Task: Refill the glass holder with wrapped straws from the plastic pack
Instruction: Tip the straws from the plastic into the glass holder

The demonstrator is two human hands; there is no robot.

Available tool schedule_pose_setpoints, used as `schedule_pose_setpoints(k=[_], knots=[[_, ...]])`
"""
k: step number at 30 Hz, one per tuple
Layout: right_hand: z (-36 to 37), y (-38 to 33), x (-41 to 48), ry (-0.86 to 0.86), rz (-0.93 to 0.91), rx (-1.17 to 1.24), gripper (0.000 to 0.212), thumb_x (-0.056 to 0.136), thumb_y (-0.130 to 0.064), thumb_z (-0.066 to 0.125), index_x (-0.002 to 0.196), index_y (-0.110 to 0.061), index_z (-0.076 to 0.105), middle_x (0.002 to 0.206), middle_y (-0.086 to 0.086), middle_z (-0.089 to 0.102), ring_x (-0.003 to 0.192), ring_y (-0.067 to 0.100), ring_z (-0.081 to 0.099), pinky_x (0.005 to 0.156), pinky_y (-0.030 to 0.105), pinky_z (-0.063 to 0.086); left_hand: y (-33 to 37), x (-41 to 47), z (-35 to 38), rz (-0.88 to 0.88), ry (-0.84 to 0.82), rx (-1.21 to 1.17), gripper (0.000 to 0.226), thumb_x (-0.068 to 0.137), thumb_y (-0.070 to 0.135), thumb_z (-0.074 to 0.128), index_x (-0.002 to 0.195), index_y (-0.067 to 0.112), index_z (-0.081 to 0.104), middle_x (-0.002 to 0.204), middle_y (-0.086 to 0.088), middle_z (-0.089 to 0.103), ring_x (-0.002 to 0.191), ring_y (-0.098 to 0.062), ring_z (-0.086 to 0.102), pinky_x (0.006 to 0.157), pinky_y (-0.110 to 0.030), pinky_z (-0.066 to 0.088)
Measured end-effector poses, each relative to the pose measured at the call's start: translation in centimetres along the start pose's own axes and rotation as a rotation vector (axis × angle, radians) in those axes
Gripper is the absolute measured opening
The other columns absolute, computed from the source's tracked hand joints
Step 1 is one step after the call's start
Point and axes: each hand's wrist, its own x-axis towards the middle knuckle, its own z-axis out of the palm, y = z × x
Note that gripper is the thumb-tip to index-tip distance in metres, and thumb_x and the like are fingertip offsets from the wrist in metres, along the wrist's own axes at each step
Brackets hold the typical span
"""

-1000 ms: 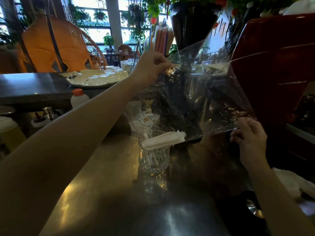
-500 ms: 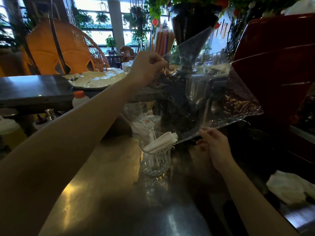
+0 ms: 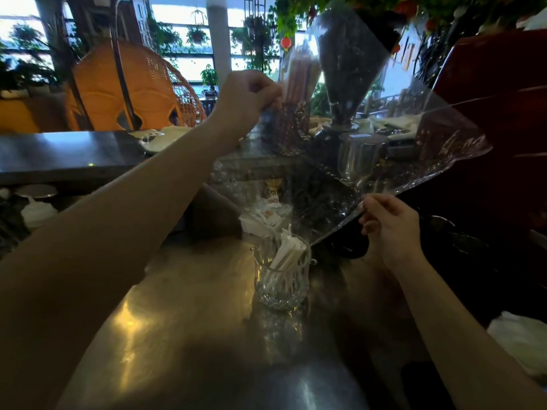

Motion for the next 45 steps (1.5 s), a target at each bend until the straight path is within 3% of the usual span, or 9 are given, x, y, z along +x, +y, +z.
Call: schedule_pose_setpoints(k=[4, 7, 11, 15, 21, 30, 36, 41, 45], knots=[[0.7, -0.9, 0.6, -0.013, -0.065, 0.022, 0.013, 0.085, -0.018, 0.063, 0.078, -0.023, 0.072, 0.062, -0.006, 0.066, 0.053, 0.006, 0.057, 0.044, 0.017, 0.045, 0.7, -0.1, -1.1, 0.006, 0.022, 0.013, 0.013, 0.086, 0.012, 0.058, 0.079, 0.003, 0.065, 0.064, 0.002, 0.060, 0.052, 0.001, 0.057, 0.054, -0.012, 0.046], [1.2, -1.9, 0.9, -0.018, -0.110, 0.053, 0.014, 0.084, -0.017, 0.063, 0.075, -0.023, 0.071, 0.060, -0.006, 0.066, 0.051, 0.006, 0.056, 0.043, 0.016, 0.044, 1.7, -0.1, -1.8, 0.013, 0.042, -0.032, 0.020, 0.087, 0.012, 0.058, 0.068, 0.018, 0.061, 0.055, 0.010, 0.062, 0.050, 0.001, 0.057, 0.059, -0.017, 0.048], [1.2, -3.9, 1.0, -0.007, -0.150, 0.073, 0.019, 0.085, -0.015, 0.061, 0.069, -0.024, 0.068, 0.058, -0.009, 0.064, 0.049, 0.006, 0.055, 0.043, 0.017, 0.045, 3.5, -0.2, -2.6, 0.053, 0.032, -0.057, 0.015, 0.088, 0.013, 0.056, 0.074, 0.014, 0.060, 0.065, 0.000, 0.060, 0.049, 0.003, 0.058, 0.059, -0.014, 0.051], [1.3, -4.8, 0.5, -0.027, -0.172, 0.094, 0.018, 0.087, -0.017, 0.059, 0.069, -0.020, 0.065, 0.059, -0.007, 0.062, 0.051, 0.007, 0.053, 0.045, 0.018, 0.045, 3.8, -0.4, -3.2, 0.043, 0.041, -0.018, 0.013, 0.088, 0.016, 0.055, 0.079, 0.009, 0.060, 0.064, -0.001, 0.060, 0.047, -0.004, 0.058, 0.054, -0.023, 0.049], [1.1, -4.1, -0.7, -0.050, -0.185, 0.082, 0.025, 0.087, -0.018, 0.060, 0.063, -0.017, 0.059, 0.047, -0.007, 0.055, 0.044, 0.009, 0.047, 0.043, 0.019, 0.042, 2.6, -2.2, -4.1, -0.046, 0.093, -0.074, 0.019, 0.087, 0.020, 0.059, 0.068, 0.017, 0.059, 0.047, 0.004, 0.062, 0.038, -0.003, 0.055, 0.037, -0.015, 0.043], [1.6, 0.9, -3.5, -0.122, -0.039, -0.044, 0.028, 0.082, -0.016, 0.065, 0.055, -0.021, 0.060, 0.044, -0.008, 0.055, 0.040, 0.003, 0.046, 0.042, 0.014, 0.041, -4.1, -9.5, -6.0, -0.270, 0.100, -0.093, 0.026, 0.089, 0.014, 0.054, 0.064, 0.017, 0.058, 0.043, 0.010, 0.063, 0.038, -0.002, 0.051, 0.044, -0.019, 0.044], [2.6, 4.8, -6.0, -0.212, 0.075, -0.184, 0.030, 0.082, -0.017, 0.065, 0.069, 0.008, 0.057, 0.054, 0.006, 0.050, 0.041, 0.002, 0.043, 0.043, 0.014, 0.038, -8.3, -15.5, -6.2, -0.414, 0.170, -0.113, 0.024, 0.089, 0.007, 0.053, 0.067, 0.014, 0.057, 0.042, 0.011, 0.063, 0.038, -0.001, 0.052, 0.041, -0.013, 0.044], [3.8, 6.6, -7.0, -0.320, 0.168, -0.215, 0.029, 0.081, -0.013, 0.067, 0.056, -0.015, 0.054, 0.043, -0.010, 0.048, 0.038, -0.003, 0.040, 0.040, 0.011, 0.035, -11.4, -19.5, -7.0, -0.494, 0.221, -0.068, 0.010, 0.088, 0.010, 0.054, 0.086, 0.005, 0.062, 0.063, -0.007, 0.060, 0.043, 0.003, 0.057, 0.042, -0.007, 0.045], [4.2, 7.7, -7.6, -0.368, 0.192, -0.228, 0.020, 0.083, -0.014, 0.066, 0.063, -0.010, 0.061, 0.052, -0.003, 0.055, 0.046, 0.003, 0.047, 0.046, 0.015, 0.040, -12.5, -21.6, -7.2, -0.578, 0.295, -0.137, 0.016, 0.088, 0.009, 0.055, 0.073, 0.013, 0.061, 0.054, -0.002, 0.062, 0.041, 0.000, 0.056, 0.043, -0.009, 0.046]])
